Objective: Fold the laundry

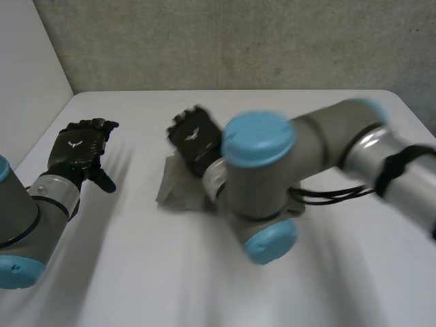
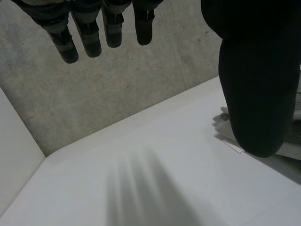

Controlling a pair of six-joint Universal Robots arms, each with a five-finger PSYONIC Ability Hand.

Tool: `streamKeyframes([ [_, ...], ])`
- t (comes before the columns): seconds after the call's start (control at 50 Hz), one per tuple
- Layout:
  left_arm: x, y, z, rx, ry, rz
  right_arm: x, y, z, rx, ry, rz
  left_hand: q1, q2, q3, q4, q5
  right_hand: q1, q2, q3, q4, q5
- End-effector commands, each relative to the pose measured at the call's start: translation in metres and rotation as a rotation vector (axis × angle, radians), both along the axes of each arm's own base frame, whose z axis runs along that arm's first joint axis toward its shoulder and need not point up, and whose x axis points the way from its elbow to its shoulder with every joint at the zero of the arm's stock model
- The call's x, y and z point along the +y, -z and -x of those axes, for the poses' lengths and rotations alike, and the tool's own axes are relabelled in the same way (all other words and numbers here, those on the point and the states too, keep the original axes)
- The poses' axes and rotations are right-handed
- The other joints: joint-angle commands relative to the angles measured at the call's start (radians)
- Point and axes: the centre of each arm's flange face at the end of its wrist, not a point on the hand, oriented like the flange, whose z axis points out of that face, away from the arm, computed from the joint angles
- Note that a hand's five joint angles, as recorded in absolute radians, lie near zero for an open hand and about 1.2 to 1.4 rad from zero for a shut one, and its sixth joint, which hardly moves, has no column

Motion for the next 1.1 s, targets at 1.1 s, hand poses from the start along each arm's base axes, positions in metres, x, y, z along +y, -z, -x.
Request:
streamKeyframes([
  [1.1, 0.036, -0.026, 0.025, 0.041, 0.101, 0.070, -0.075, 0.053, 0.232, -0.124, 0.458, -0.518, 0.001, 0.009, 0.008, 0.009, -0.031, 1.160, 1.149, 1.157, 1.141, 1.161],
])
